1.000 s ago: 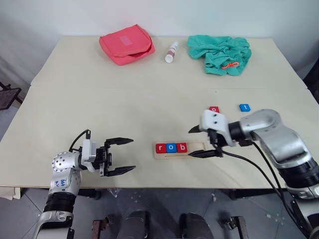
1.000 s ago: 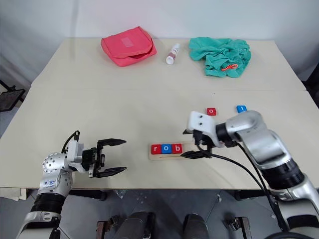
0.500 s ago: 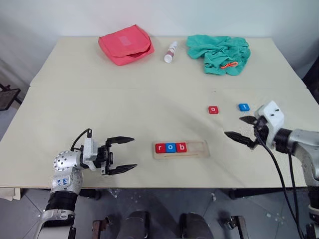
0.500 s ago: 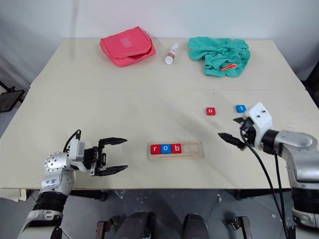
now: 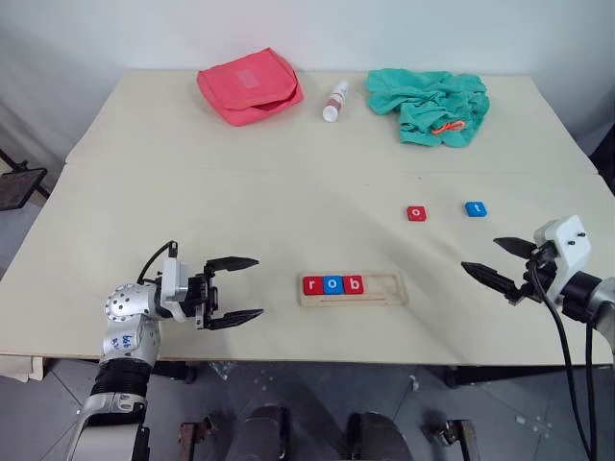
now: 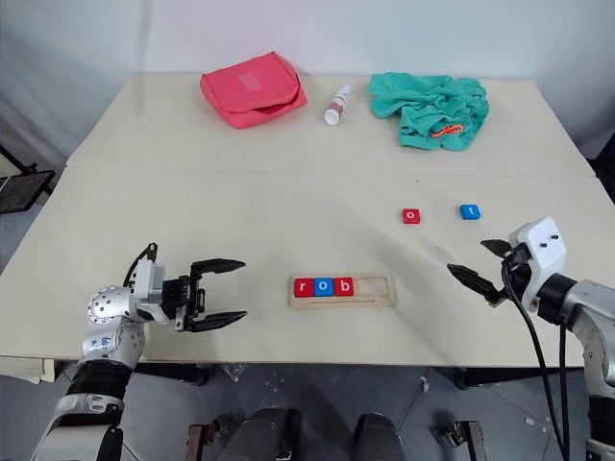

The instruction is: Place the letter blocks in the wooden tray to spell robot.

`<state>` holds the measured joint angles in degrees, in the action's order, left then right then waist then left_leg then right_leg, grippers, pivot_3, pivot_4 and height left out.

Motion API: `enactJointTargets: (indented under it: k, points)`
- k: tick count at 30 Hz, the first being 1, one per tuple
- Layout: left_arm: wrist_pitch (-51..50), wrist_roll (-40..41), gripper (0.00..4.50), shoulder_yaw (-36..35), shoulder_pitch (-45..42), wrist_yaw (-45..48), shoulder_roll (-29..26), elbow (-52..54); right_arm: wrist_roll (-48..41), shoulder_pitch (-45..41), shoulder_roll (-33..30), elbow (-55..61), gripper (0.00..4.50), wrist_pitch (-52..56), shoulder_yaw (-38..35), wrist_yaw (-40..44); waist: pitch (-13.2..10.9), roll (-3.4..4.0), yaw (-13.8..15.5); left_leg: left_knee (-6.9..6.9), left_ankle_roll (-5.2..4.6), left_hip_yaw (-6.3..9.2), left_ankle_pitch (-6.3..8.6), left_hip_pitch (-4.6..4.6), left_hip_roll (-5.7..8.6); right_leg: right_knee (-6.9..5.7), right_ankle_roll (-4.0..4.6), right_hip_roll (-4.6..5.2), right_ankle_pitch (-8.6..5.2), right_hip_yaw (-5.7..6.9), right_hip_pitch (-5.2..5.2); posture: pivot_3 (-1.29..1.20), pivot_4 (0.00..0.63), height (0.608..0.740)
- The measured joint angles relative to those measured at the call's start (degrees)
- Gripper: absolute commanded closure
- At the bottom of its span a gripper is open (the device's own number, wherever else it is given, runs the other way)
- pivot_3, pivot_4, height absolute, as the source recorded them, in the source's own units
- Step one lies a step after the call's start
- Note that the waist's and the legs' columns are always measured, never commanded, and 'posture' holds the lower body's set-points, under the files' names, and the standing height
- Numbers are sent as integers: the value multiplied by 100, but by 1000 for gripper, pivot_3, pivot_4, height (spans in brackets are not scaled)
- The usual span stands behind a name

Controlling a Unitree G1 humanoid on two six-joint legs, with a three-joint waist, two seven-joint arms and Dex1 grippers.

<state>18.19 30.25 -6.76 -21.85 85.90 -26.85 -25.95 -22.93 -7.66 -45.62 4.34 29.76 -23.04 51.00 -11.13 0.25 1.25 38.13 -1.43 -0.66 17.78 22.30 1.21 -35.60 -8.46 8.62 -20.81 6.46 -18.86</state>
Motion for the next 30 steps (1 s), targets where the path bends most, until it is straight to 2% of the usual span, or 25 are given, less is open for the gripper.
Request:
enactJointTargets:
  k: [30]
  points:
    - [4, 0, 0, 1, -128, 2, -12, -155, -125, 236, 0, 97, 17, -107, -95, -484, 0, 0, 8, 1, 0, 2, 0, 0, 0, 0, 0, -1, 0, 2, 2, 0, 150, 740]
